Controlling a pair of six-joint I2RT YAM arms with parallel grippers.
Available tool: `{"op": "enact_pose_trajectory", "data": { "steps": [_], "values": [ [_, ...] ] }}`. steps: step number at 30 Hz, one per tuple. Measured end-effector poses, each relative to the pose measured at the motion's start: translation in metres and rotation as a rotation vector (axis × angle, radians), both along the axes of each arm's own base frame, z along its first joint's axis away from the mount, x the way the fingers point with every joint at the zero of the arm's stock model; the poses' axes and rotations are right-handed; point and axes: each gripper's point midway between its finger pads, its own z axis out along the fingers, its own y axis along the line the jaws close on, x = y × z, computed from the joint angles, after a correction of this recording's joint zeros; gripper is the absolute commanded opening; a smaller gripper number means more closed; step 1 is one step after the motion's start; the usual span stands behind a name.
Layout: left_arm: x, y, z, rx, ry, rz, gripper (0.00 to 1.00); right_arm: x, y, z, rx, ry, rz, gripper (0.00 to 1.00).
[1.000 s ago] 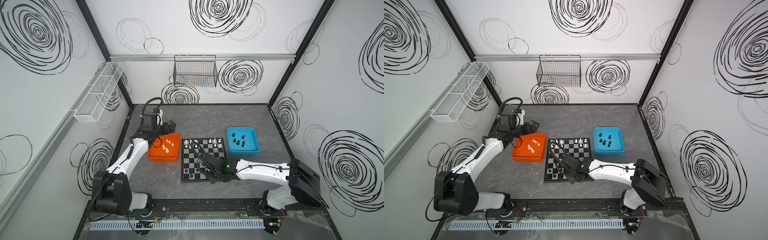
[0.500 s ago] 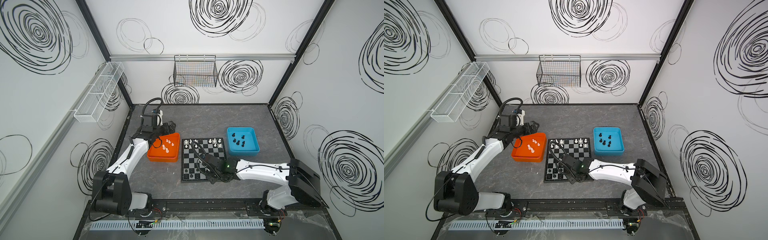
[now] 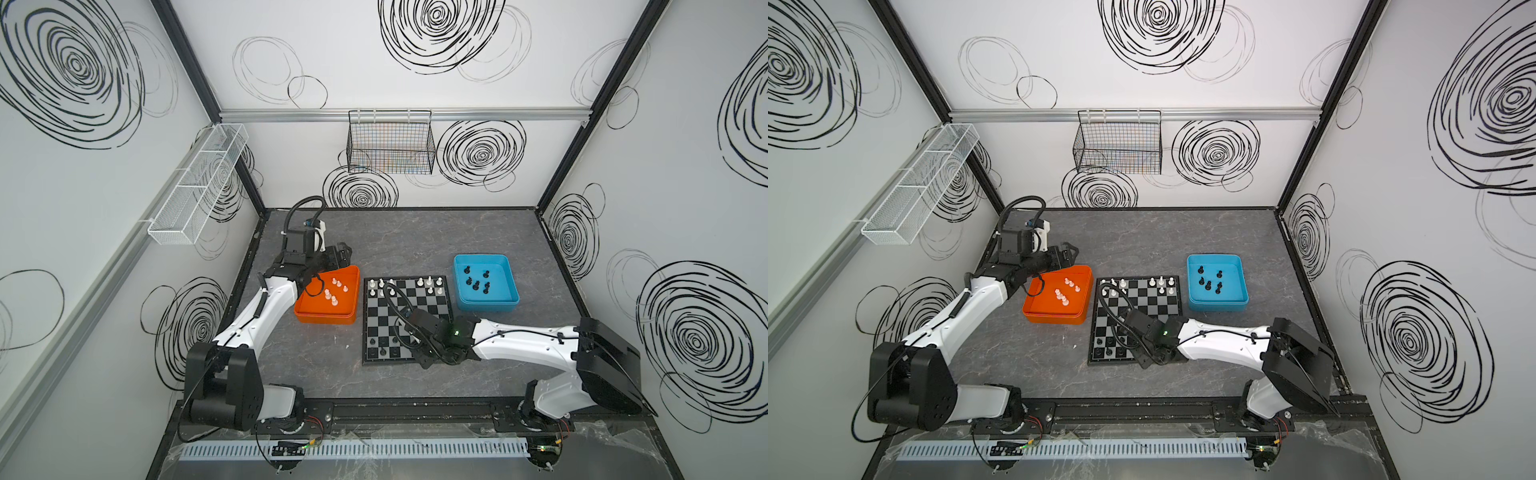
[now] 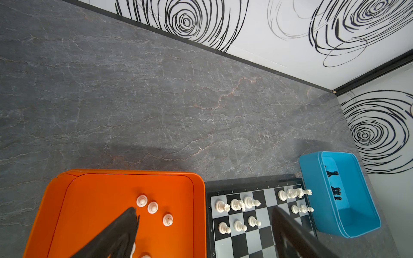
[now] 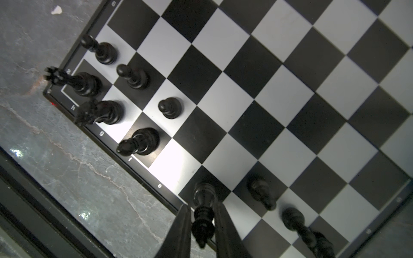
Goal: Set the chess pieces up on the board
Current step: 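Hold the black piece on the square and open the right gripper, then raise the right gripper to the blue tray while left gripper moves over orange tray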
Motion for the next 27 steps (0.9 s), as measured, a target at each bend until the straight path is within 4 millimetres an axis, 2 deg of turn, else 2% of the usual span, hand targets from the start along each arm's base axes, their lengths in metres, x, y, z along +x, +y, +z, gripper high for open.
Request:
{"op": "enact_pose_trajectory", "data": {
  "steps": [10,18,23,27],
  "values": [
    [0.0,0.0,0.0,-0.002,0.0,-0.002,0.96,0.0,0.0,0.001,0.003,0.001,-0.007,0.41],
    [0.0,-0.001,0.0,-0.006,0.001,0.001,0.96,0.003,-0.002,0.01,0.019,-0.016,-0.02,0.5],
    [0.001,0.002,0.0,-0.007,0.001,0.006,0.96,0.012,-0.004,0.028,0.04,-0.039,-0.043,0.59],
    [0.002,0.008,0.002,-0.009,-0.002,0.02,0.96,0.031,0.0,0.059,0.096,-0.081,-0.084,0.71]
  ]
}}
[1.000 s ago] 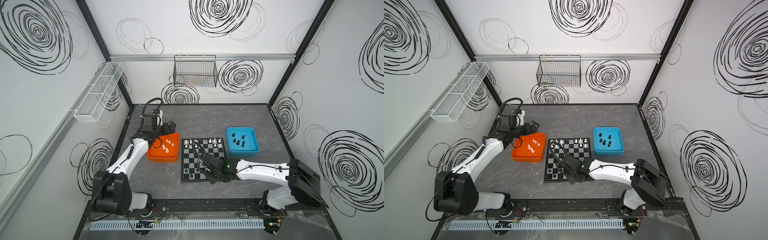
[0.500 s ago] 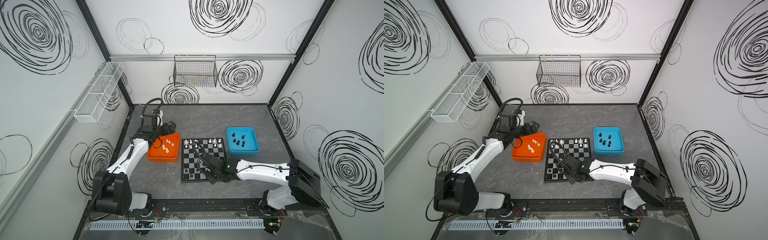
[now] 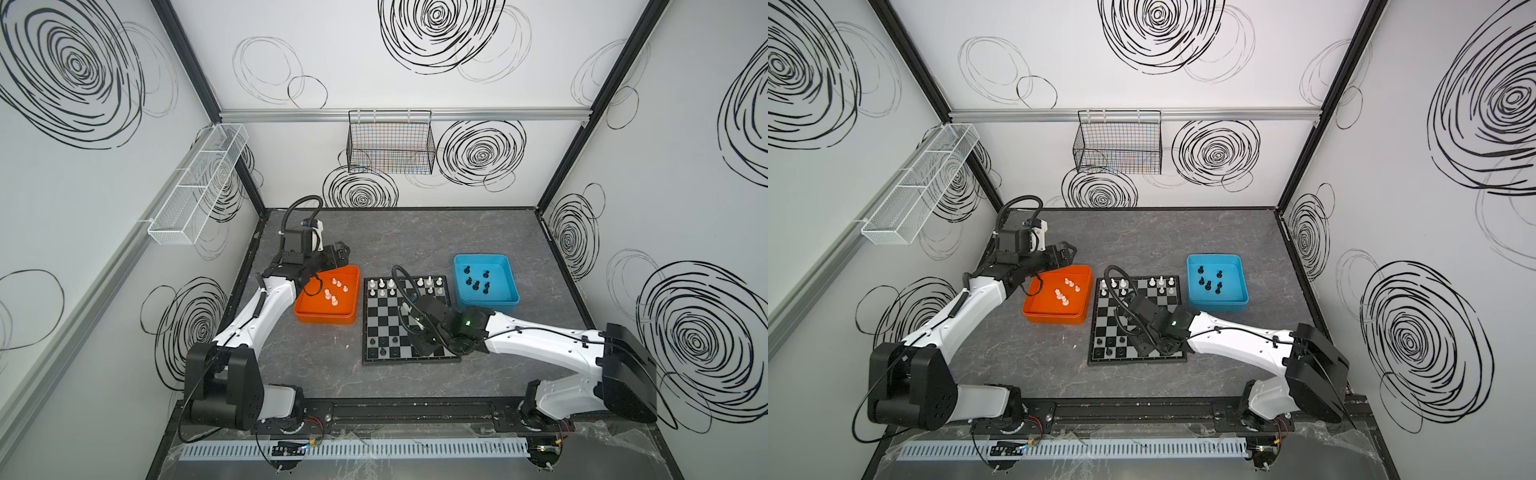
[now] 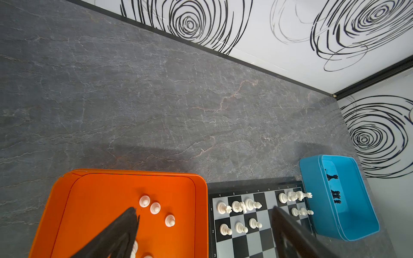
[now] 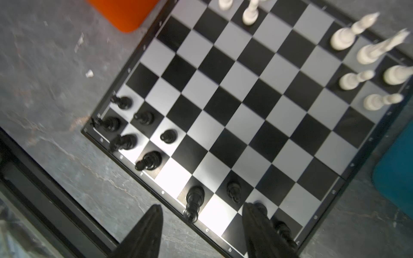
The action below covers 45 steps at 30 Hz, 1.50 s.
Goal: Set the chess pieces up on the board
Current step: 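Raise the right gripper to the blue tray while left gripper moves over orange tray, then lower the left gripper into the orange tray and grasp a white piece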
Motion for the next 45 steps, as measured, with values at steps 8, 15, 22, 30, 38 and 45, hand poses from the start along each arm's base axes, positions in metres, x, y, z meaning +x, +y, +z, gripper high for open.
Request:
{"op": "enact_pose_trajectory", "data": {
  "steps": [8,15,22,30,38,45],
  "values": [
    [0.005,0.005,0.008,0.011,-0.018,0.021,0.96,0.052,-0.02,0.049,0.09,-0.104,-0.139,0.91],
    [0.003,0.016,0.004,0.061,-0.005,0.058,0.96,0.097,-0.058,0.069,0.155,-0.157,-0.291,0.95],
    [-0.001,0.023,0.007,0.106,-0.001,0.077,0.96,0.13,-0.087,0.092,0.256,-0.23,-0.405,0.96],
    [-0.019,0.031,-0.012,0.166,0.105,0.132,1.0,0.148,-0.115,0.082,0.31,-0.2,-0.486,0.96],
    [-0.038,0.033,-0.053,0.215,0.246,0.168,0.98,0.159,-0.135,0.079,0.333,-0.182,-0.531,0.96],
    [-0.05,0.039,-0.091,0.24,0.382,0.183,0.82,0.158,-0.143,0.067,0.33,-0.155,-0.547,0.96]
  ]
}}
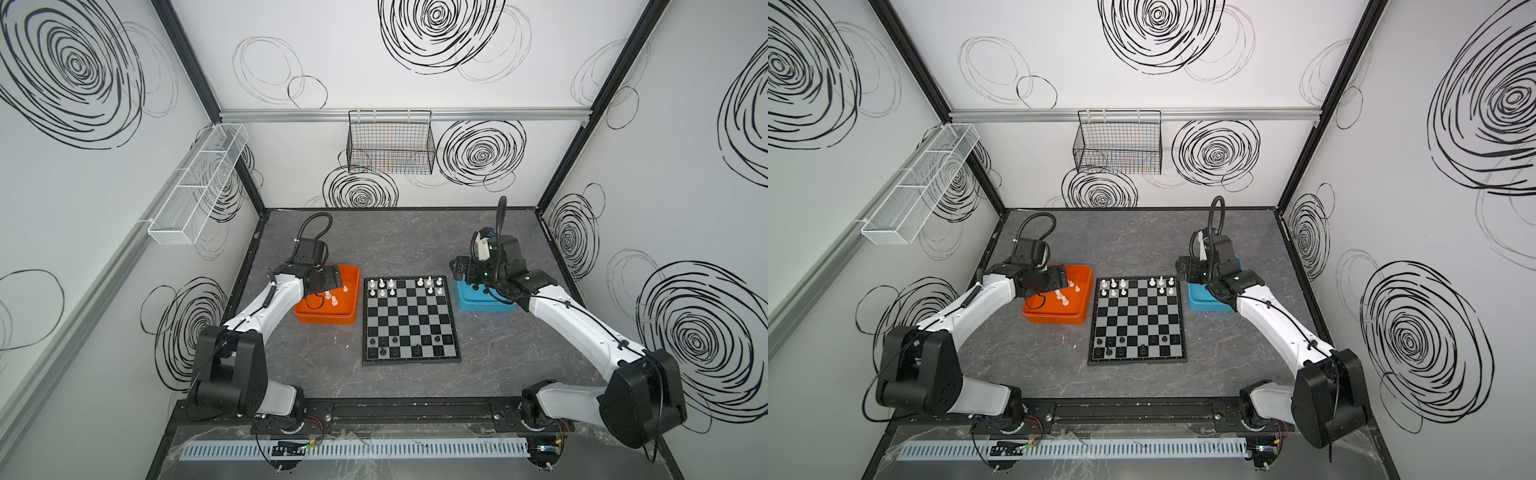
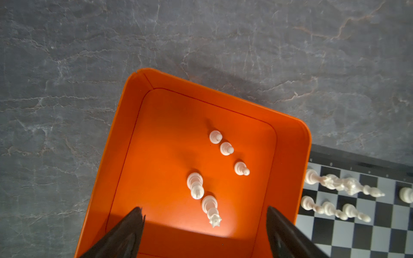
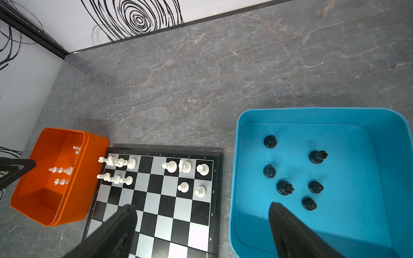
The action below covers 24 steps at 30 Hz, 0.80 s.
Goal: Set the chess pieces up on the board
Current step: 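Lower the left gripper into the orange tray and grasp a white piece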
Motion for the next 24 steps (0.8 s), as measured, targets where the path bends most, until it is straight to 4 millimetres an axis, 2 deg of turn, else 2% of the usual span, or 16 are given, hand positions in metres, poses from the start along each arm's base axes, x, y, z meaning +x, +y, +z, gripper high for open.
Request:
{"op": "enact_pose_trajectory", "data": {
  "steps": [9,19,24],
  "values": [
    [-0.004,0.005,-0.028,0.009,0.093,0.014,0.67,0.001,-0.001,-0.007,0.003,0.02,0.009,0.96],
    [0.013,0.004,-0.034,0.018,0.128,0.011,0.56,0.001,-0.005,-0.013,-0.001,0.036,0.012,0.95],
    [0.014,0.004,-0.038,0.023,0.151,0.01,0.55,0.002,-0.008,-0.016,-0.003,0.044,0.004,0.95]
  ]
}}
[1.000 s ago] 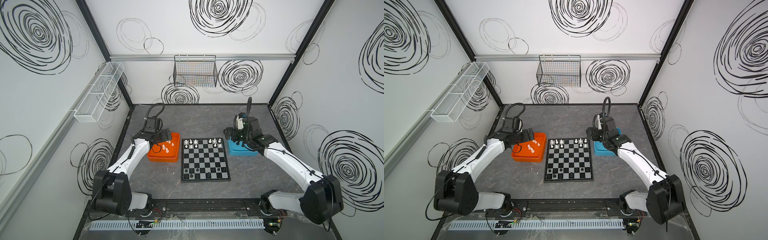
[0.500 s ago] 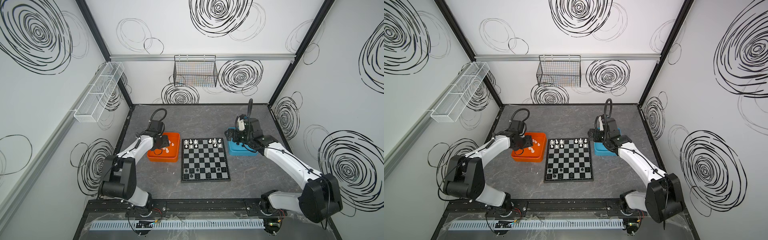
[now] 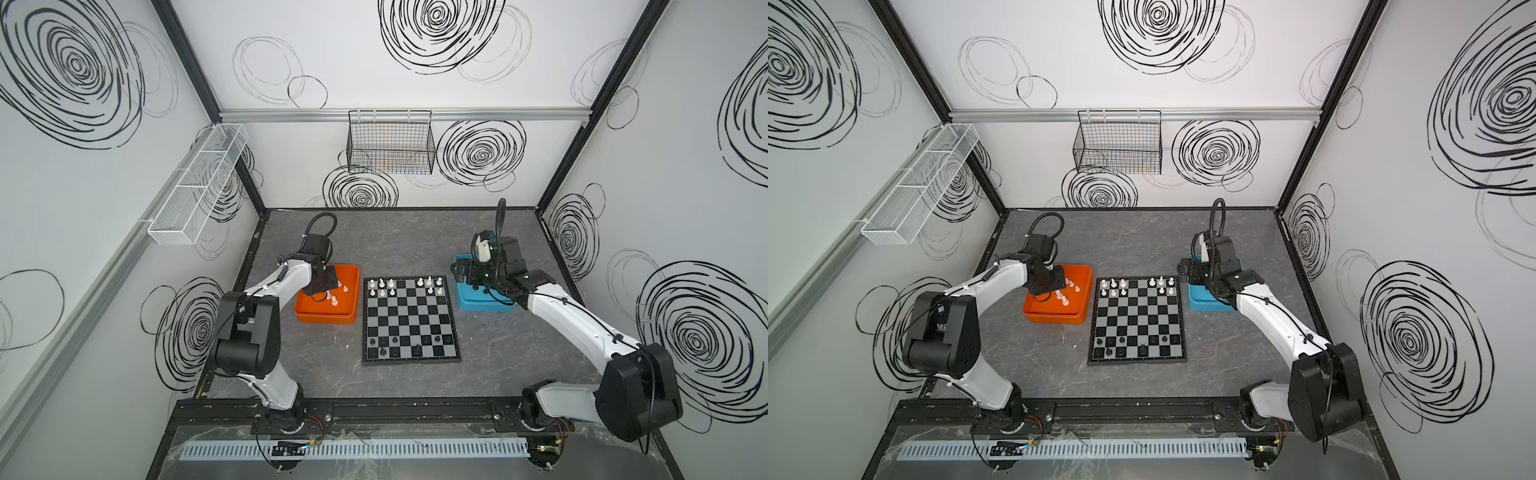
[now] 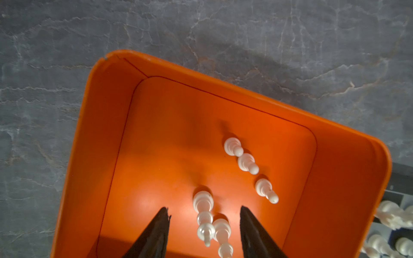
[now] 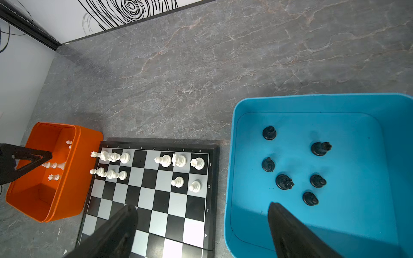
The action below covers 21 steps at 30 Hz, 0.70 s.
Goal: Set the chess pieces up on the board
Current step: 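Lower the left gripper into the orange tray and grasp a white piece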
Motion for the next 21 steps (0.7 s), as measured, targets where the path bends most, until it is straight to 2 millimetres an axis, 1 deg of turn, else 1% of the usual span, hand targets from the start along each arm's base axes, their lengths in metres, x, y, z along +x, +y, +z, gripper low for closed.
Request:
{"op": "enact_pose_trajectory", "data": {
  "steps": [4,7,13,21],
  "values": [
    [-0.005,0.001,-0.004,0.006,0.029,0.001,0.54,-0.001,-0.002,-0.002,-0.002,0.007,-0.004,0.95],
    [-0.007,0.001,-0.006,0.009,0.042,-0.001,0.5,-0.002,-0.004,-0.006,-0.003,0.017,-0.006,0.95],
    [-0.008,0.0,-0.01,0.011,0.056,-0.004,0.49,-0.003,-0.005,-0.014,-0.003,0.04,-0.005,0.95],
    [-0.008,-0.001,-0.013,0.012,0.065,-0.005,0.41,-0.002,-0.007,-0.017,-0.002,0.049,-0.005,0.95]
  ]
}}
